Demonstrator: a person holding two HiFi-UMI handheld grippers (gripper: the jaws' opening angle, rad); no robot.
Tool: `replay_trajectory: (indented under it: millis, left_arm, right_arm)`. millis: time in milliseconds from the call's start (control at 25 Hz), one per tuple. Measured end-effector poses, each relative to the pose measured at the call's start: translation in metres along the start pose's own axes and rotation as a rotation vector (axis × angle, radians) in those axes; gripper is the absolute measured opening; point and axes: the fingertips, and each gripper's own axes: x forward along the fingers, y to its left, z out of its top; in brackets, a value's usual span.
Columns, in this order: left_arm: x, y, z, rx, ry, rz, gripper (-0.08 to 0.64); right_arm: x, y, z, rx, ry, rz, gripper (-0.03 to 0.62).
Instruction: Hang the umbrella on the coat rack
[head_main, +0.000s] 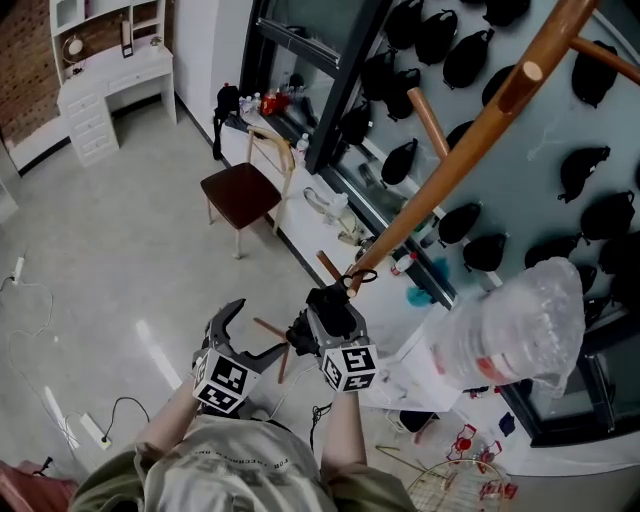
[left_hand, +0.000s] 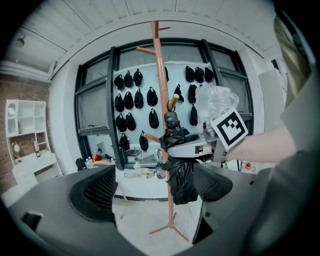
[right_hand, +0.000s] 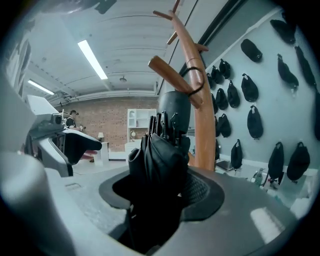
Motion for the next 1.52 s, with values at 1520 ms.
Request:
replay_trajectory:
  millis: [1520]
  left_arm:
    - [0.03, 0.02, 0.005, -0.031, -0.142, 0.032, 0.469]
  right_arm:
    - [0.026, -0.025, -0.071, -0.105, -0.11, -0.234, 0.256]
